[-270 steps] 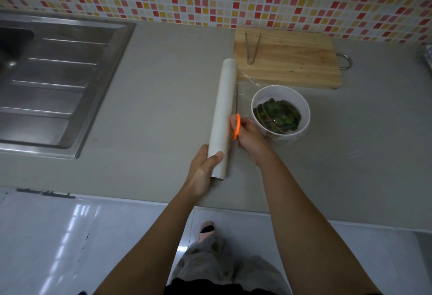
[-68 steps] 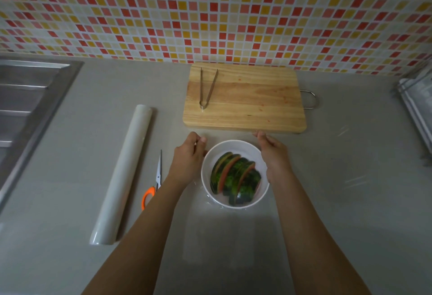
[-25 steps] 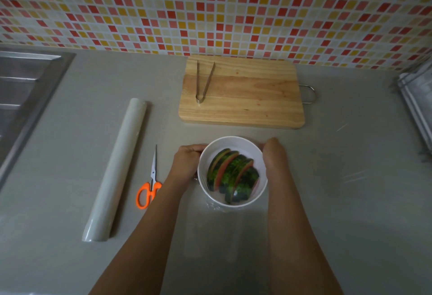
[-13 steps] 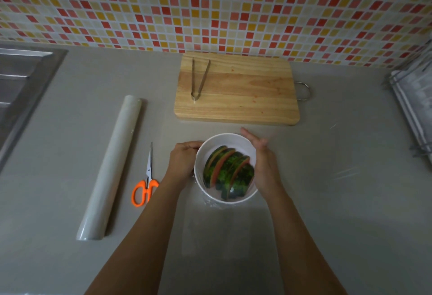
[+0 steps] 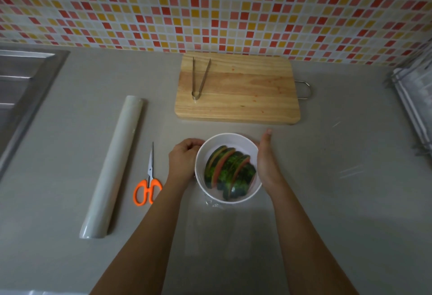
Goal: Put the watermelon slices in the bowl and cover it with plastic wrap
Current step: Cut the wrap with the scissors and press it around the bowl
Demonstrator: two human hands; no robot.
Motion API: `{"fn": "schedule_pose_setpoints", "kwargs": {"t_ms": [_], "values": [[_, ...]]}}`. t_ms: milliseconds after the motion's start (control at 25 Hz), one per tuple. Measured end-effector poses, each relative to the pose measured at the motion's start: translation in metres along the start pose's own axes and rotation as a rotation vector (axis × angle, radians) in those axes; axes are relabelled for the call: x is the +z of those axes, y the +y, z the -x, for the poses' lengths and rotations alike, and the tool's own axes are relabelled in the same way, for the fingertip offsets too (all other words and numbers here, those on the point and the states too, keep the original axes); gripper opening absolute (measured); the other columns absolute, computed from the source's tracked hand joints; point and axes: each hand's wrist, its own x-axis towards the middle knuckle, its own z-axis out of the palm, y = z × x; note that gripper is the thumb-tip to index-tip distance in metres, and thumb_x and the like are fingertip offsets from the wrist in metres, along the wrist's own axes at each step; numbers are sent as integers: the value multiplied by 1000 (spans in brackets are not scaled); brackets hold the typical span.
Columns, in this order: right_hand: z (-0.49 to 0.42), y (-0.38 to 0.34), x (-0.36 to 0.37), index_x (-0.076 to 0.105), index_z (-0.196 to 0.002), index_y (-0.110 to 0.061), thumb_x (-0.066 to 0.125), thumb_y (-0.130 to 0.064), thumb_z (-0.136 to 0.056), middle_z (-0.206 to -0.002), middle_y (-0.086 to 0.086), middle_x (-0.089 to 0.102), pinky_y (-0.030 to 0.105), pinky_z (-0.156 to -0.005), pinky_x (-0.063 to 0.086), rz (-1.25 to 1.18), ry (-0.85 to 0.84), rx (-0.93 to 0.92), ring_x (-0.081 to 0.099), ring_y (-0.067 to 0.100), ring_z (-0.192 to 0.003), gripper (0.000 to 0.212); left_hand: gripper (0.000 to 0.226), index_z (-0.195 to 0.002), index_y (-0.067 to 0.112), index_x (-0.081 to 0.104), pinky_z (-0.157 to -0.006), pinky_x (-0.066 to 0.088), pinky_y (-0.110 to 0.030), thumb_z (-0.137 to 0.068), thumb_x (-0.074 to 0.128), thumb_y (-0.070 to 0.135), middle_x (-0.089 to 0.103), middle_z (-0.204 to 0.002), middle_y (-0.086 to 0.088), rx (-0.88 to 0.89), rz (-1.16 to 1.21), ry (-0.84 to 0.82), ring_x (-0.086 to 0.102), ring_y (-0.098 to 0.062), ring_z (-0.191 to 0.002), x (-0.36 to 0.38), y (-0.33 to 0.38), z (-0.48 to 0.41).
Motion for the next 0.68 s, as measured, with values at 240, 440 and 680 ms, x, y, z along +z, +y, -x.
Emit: {"fn": "schedule_pose_setpoints", "kwargs": {"t_ms": [240,440,680], "values": [[-8,12,0,63,-74,-14,23,-52,-92,-78,6,65,30,-71,42,214,168,-90,63,26,-82,58,23,-94,4,68,-68,37,-25,-89,47,14,70,-93,-16,30,-252,267,61,-30,-85,2,-1,1],[-12,12,-1,63,-82,-13,30,-36,-93,-84,11,62,37,-78,47,171,169,-129,60,30,-86,42,25,-76,7,46,-54,28,-31,-96,39,20,58,-75,-19,117,-351,338,53,-36,-70,-1,1,5],[-17,2,-15,60,-107,-7,29,-34,-96,-117,19,60,31,-85,39,332,99,-86,55,31,-108,42,27,-96,-4,57,-67,34,-37,-98,39,15,63,-97,-26,242,-437,528,58,-42,-90,-28,4,12]]}}
